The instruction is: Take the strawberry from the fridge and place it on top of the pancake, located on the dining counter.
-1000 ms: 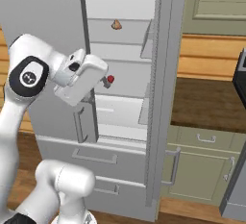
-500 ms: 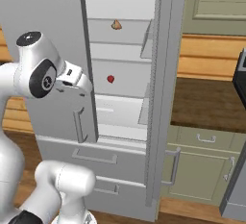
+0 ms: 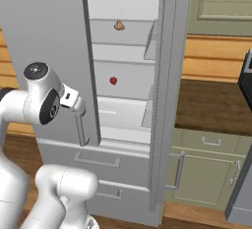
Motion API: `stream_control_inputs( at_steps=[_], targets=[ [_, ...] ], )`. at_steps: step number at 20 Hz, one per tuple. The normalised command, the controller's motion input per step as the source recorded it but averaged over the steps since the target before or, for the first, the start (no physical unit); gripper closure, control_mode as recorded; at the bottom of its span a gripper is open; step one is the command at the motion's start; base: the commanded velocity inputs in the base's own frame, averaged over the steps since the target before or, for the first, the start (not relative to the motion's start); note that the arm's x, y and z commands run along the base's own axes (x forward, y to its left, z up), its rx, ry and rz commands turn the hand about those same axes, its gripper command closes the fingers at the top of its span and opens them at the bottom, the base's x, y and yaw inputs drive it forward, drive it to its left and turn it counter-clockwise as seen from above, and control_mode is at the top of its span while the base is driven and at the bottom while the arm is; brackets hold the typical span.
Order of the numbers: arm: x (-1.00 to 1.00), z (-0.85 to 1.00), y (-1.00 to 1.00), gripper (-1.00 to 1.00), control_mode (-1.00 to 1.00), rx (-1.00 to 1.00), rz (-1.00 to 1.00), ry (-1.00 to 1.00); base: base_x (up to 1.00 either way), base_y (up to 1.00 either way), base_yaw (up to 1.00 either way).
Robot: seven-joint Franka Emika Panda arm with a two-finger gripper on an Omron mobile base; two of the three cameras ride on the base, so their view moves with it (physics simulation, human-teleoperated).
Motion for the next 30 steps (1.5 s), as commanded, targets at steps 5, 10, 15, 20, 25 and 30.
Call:
stream_control_inputs(
  at_steps=[5, 10, 15, 20, 25, 30],
  targets=[
    [0.54, -0.14, 0.23, -1.00, -1.00, -0.11, 0.00, 0.00, 0.00, 0.00, 0.00],
    [0.68, -0.37, 0.24, -1.00, -1.00, -0.14, -0.03, 0.08, 0.00, 0.00, 0.00],
    [0.49, -0.40, 0.00, -1.00, -1.00, 0.00, 0.00, 0.17, 0.00, 0.00, 0.00],
    [0.18, -0.29, 0.00, -1.00, -1.00, 0.00, 0.00, -0.02, 0.00, 0.00, 0.00],
    [0.02, -0.38, 0.03, -1.00, -1.00, 0.00, 0.00, -0.10, 0.00, 0.00, 0.00],
    [0.19, -0.43, 0.00, -1.00, -1.00, 0.00, 0.00, -0.01, 0.00, 0.00, 0.00]
  ],
)
